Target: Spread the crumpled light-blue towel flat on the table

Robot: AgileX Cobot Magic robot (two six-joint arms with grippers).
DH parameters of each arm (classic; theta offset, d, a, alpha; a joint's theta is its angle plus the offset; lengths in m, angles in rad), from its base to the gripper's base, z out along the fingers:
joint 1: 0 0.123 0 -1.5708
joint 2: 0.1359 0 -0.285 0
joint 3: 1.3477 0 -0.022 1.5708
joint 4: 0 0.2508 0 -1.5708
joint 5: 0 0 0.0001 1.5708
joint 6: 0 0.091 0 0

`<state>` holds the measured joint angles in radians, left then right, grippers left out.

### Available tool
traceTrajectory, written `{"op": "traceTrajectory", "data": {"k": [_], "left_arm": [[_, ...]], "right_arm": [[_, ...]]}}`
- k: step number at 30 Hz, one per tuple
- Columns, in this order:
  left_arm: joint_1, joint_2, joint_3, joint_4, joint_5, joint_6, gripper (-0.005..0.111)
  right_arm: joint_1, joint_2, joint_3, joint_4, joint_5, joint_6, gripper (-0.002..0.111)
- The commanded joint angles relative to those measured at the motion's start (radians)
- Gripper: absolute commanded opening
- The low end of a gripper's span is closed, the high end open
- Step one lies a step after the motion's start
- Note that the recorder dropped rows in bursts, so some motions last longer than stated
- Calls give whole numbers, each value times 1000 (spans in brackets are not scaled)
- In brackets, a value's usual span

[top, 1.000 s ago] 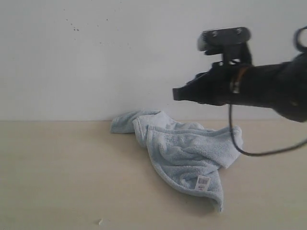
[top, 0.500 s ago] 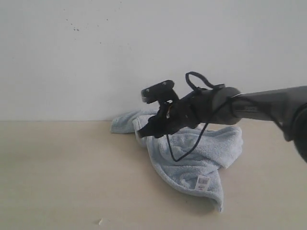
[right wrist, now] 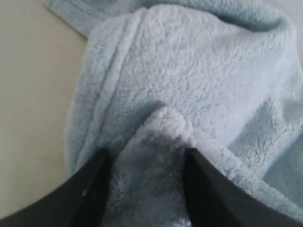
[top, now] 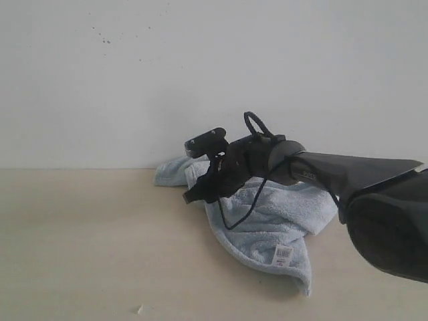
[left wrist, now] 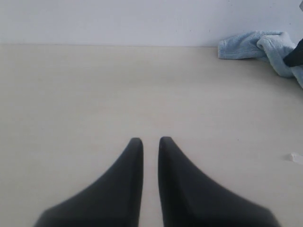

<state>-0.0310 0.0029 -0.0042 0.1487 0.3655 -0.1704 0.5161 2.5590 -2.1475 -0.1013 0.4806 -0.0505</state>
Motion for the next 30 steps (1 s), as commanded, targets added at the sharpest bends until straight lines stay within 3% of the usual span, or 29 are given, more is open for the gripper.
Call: {"op": "traceTrajectory", "data": {"k": [1, 4, 6, 11, 16, 21, 24, 27, 30], "left_arm": [[-4, -3, 4, -7, -7, 5, 13], [-4, -3, 4, -7, -7, 5, 13], [-4, -3, 4, -7, -7, 5, 13], [-4, -3, 4, -7, -7, 5, 13], [-4, -3, 4, -7, -7, 5, 13], [-4, -3, 4, -7, -7, 5, 13], [-4, -3, 4, -7, -7, 5, 13], [-4, -3, 4, -7, -7, 5, 13], [-4, -3, 4, -7, -7, 5, 13]], "right_arm": [[-24, 32, -28, 36, 59, -29, 37], [-24, 27, -28, 36, 74, -58, 12], [-24, 5, -28, 39, 74, -47, 3], [-29, -66, -28, 39, 269, -39, 4], [-31, -153, 39, 43, 318, -73, 4], [-31, -432, 553, 66, 38, -55, 4], [-3, -649, 894, 202, -229, -153, 4], [43, -788, 1034, 218, -259, -169, 4], [63, -855, 1129, 221, -222, -164, 21]]}}
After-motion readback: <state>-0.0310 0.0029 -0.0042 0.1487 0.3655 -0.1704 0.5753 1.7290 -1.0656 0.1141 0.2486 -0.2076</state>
